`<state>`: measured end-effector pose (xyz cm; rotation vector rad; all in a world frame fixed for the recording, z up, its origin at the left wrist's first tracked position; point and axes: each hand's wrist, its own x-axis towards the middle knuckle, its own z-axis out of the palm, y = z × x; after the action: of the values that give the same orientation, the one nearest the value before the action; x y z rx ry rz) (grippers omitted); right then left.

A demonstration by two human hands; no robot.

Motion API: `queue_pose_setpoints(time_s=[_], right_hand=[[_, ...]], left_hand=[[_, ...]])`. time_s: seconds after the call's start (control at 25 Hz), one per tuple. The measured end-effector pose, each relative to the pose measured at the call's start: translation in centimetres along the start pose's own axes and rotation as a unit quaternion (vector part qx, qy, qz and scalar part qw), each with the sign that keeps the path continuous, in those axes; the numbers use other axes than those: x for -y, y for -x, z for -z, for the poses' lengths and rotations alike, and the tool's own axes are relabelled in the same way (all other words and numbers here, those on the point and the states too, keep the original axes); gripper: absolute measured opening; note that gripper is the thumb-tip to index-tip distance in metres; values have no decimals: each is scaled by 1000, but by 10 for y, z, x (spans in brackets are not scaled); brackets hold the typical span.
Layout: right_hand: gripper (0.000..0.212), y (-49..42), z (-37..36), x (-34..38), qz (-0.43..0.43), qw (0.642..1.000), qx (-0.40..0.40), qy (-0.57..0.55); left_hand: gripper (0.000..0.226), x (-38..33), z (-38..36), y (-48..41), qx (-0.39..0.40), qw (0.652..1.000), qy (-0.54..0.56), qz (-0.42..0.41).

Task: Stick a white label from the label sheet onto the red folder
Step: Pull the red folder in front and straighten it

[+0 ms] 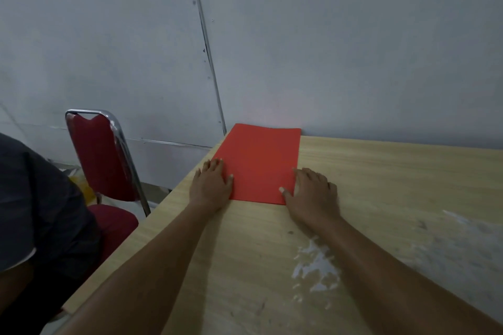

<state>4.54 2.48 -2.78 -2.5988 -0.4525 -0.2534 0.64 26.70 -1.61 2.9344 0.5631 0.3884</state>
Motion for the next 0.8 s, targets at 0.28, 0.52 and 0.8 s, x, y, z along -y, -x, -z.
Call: queue_pose_setpoints(time_s=[0.28,0.52,0.8], right_hand=[[68,8,0,-11,20,997,47,53],[64,48,33,-53,-2,998,40,48],[63,120,82,-104,-41,997,38,48]], left_hand=[[66,-25,-5,20,36,998,-56,0],[66,-76,-7,69,7,1000,-27,-8],[65,-130,1,132,-4,998,59,-26]])
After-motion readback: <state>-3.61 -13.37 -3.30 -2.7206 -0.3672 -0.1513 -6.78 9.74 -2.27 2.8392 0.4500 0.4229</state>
